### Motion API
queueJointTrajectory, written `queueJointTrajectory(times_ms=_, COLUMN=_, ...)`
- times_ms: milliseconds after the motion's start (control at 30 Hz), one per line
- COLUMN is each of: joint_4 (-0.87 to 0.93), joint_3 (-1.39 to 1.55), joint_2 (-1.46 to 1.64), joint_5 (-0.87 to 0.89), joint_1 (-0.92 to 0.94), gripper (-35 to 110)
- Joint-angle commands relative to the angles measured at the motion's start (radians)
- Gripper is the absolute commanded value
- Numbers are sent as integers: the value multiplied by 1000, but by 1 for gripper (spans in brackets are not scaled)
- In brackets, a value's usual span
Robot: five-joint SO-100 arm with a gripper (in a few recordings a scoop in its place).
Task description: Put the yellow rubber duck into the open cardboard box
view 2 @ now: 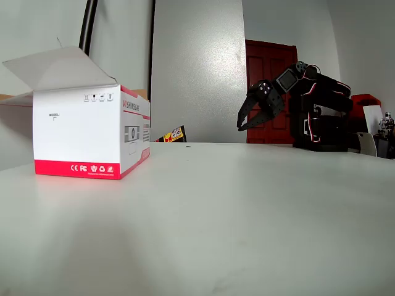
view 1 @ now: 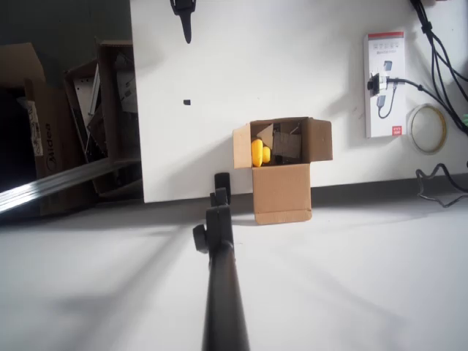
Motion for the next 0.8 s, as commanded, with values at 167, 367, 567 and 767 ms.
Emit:
queueJointTrajectory(times_ms=167, joint_4=-6, joint_3=15, joint_2=5, joint_5=32, joint_1=29, gripper=0)
queueJointTrajectory(times_ms=367, joint_4=-6, joint_3=15, joint_2=5, joint_5=38, joint_1=35, gripper=0)
queueJointTrajectory(times_ms=567, joint_4=-6, joint_3=15, joint_2=5, joint_5=38, joint_1=35, gripper=0)
queueJointTrajectory(times_ms=767, joint_4=-6, joint_3=15, joint_2=5, joint_5=38, joint_1=35, gripper=0)
